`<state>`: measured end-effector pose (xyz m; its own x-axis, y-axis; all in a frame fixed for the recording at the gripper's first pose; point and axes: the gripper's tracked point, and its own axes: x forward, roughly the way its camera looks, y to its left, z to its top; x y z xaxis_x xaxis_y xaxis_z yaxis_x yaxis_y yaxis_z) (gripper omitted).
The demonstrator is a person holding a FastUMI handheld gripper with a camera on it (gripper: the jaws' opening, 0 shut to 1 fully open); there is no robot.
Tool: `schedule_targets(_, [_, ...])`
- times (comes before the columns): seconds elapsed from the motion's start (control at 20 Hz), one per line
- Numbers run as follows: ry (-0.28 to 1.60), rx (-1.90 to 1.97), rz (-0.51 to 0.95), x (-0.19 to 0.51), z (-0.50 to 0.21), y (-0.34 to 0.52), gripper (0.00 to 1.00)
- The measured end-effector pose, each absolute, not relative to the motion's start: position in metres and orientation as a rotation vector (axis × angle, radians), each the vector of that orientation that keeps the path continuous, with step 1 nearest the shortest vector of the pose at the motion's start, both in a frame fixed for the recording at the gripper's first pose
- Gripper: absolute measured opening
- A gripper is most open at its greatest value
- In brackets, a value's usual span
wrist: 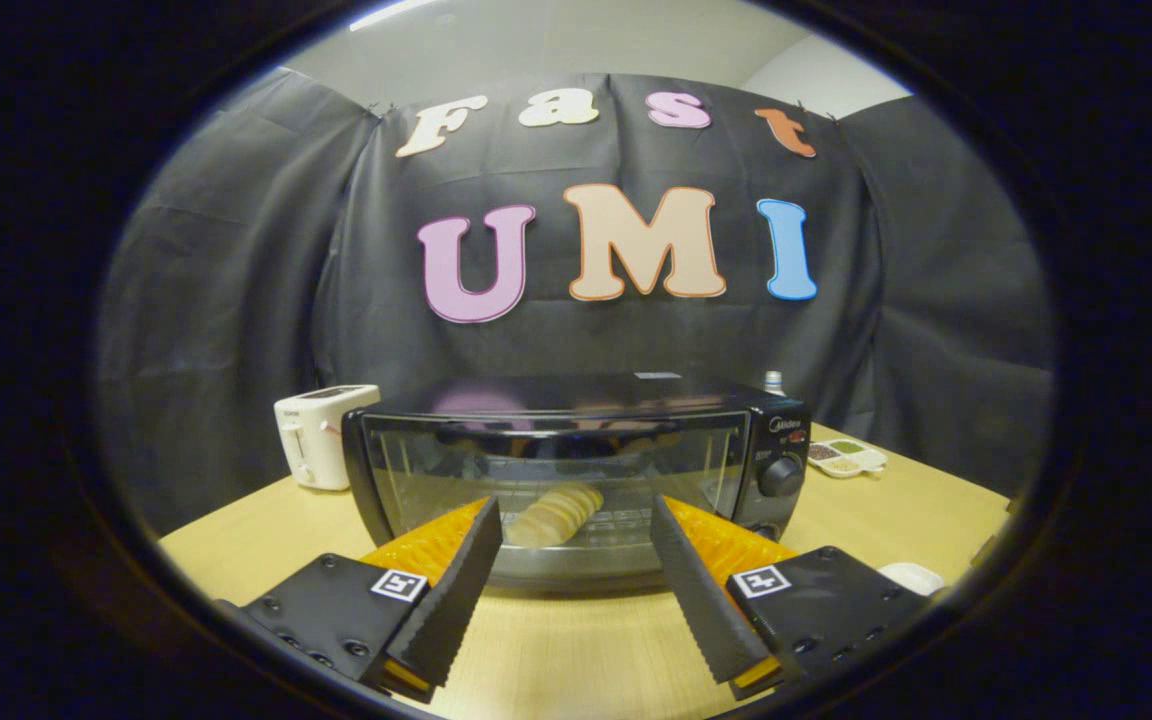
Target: Open the toaster oven, put the food inside, and close the toaster oven door.
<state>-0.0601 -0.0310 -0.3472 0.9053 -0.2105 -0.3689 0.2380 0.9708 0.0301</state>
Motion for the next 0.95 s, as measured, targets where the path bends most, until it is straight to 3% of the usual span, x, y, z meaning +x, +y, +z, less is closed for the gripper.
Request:
schedule_targets(0.5, [0.368,0.05,-0.226,-0.05,-0.342,-0.034,0.95])
schedule_targets(0.95, [0.295,0.022,-0.208,-0.059,-0.274,-0.043,0.95])
